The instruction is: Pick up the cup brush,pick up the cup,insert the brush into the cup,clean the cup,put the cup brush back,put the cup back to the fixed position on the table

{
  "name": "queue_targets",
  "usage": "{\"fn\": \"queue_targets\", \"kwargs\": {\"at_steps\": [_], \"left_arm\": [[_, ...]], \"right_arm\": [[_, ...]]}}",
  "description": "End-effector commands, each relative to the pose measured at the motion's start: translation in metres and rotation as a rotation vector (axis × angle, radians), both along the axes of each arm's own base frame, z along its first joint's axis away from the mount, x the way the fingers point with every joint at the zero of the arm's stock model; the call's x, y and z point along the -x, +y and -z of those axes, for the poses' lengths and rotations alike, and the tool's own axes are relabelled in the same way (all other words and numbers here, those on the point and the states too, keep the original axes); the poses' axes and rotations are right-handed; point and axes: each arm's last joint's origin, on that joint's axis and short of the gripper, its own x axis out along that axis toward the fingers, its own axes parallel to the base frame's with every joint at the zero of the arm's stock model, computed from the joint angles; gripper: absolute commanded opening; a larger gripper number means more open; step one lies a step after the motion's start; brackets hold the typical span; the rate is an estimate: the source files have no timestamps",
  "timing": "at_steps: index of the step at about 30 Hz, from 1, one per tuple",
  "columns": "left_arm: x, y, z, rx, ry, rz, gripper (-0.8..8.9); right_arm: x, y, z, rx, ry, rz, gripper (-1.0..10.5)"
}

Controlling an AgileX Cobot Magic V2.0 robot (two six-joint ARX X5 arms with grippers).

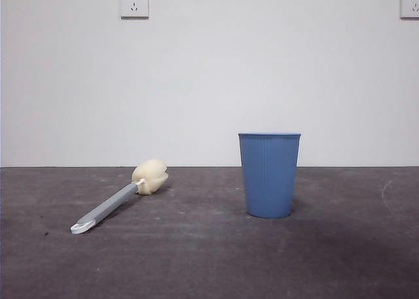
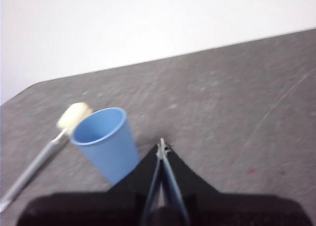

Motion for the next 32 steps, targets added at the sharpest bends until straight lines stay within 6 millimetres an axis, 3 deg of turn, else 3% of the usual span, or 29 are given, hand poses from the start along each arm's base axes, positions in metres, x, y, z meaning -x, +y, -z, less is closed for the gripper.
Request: {"fn": "queue_targets", "kwargs": {"at_steps": [1, 8, 17, 23, 30, 31, 32], "left_arm": [[0.004, 0.0, -0.015, 0.085, -0.004, 0.009, -0.07], [0.015, -0.001, -0.055, 0.068, 0.087, 0.067, -0.07], [0.0, -0.007, -0.094, -0.035, 0.298, 0.252, -0.07], [-0.013, -0.01, -0.103, -0.1, 0.437, 0.388, -0.07], [-0.013, -0.011, -0.1, -0.135, 0.506, 0.424, -0.08], [-0.012, -0.011, -0.099, -0.135, 0.509, 0.425, -0.03], [-0.012, -0.011, -0.099, -0.134, 0.509, 0.424, 0.06]], "right_arm": [[-0.002, 0.001, -0.015, -0.034, 0.042, -0.039, -0.1], [-0.009, 0.006, -0.067, 0.025, 0.154, -0.18, -0.1], [-0.011, 0.008, -0.11, 0.19, 0.349, -0.328, -0.1], [-0.009, 0.008, -0.119, 0.194, 0.471, -0.349, -0.1], [-0.01, 0.008, -0.116, 0.199, 0.565, -0.366, 0.1], [-0.01, 0.008, -0.115, 0.198, 0.569, -0.367, 0.7], [-0.01, 0.008, -0.115, 0.194, 0.573, -0.364, 2.3]]}}
